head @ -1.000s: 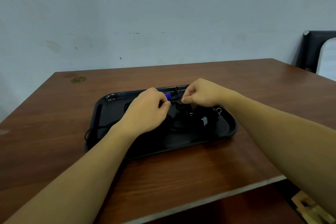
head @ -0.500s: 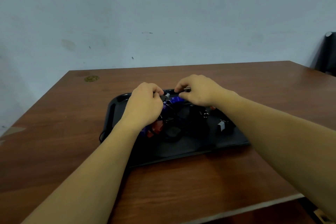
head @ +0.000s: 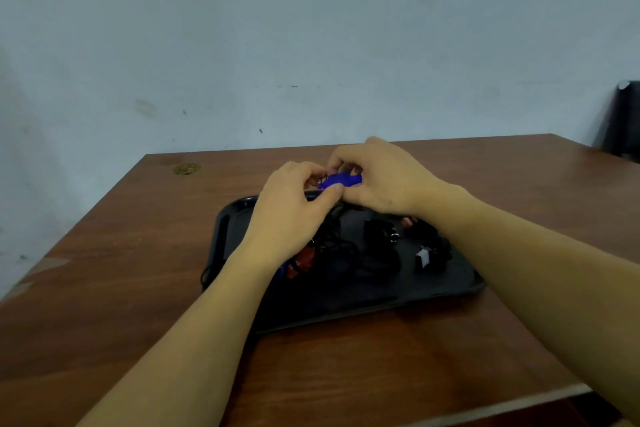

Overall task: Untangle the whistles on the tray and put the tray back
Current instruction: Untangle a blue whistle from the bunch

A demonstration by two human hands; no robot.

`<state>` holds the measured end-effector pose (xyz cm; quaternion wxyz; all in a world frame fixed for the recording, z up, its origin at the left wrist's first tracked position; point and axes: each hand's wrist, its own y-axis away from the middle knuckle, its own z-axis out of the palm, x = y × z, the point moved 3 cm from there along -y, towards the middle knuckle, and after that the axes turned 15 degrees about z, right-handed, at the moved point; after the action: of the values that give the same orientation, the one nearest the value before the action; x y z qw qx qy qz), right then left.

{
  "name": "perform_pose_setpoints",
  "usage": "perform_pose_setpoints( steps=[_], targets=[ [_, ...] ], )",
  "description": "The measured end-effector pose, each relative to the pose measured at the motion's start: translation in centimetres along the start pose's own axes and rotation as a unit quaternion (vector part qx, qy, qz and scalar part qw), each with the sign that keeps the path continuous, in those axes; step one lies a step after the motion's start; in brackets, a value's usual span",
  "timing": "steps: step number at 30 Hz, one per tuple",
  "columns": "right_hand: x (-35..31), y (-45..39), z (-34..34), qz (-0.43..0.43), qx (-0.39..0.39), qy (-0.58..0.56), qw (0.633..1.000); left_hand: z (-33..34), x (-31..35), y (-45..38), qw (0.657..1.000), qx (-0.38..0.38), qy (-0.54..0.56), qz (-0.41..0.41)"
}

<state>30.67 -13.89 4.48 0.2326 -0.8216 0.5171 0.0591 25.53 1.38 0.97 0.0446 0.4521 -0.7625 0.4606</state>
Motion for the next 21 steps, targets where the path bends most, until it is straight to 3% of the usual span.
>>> perform_pose_setpoints(
  steps=[3, 5, 11, 16, 18, 21],
  targets=[
    [-0.9, 0.7, -1.3, -0.022, 0.039, -0.042, 0.998, -0.7, 0.2, -0.1, 0.997, 0.043, 0.065, -0.003],
    [-1.2, 1.2, -1.5, -0.006, 0.043, -0.115, 0.992, -0.9, 0.3, 0.0, 0.984, 0.051, 0.168, -0.030],
    [-2.0, 1.8, 0.9, 0.041, -0.020, -0.355, 0.934, -1.7, 0.5, 0.4, 0.905, 0.119, 0.389, -0.120],
    [-2.4, 1.4, 3.8, 0.028, -0.057, -0.416, 0.907, -2.2, -0.6, 0.4, 0.895, 0.151, 0.398, -0.131],
    [-2.3, 1.5, 4.7, 0.033, -0.050, -0.430, 0.901, -2.3, -1.0, 0.3, 0.875, 0.172, 0.425, -0.156],
    [-2.1, 1.8, 4.5, 0.019, -0.034, -0.379, 0.925, -2.3, -1.6, 0.2, 0.832, 0.200, 0.481, -0.192]
  ],
)
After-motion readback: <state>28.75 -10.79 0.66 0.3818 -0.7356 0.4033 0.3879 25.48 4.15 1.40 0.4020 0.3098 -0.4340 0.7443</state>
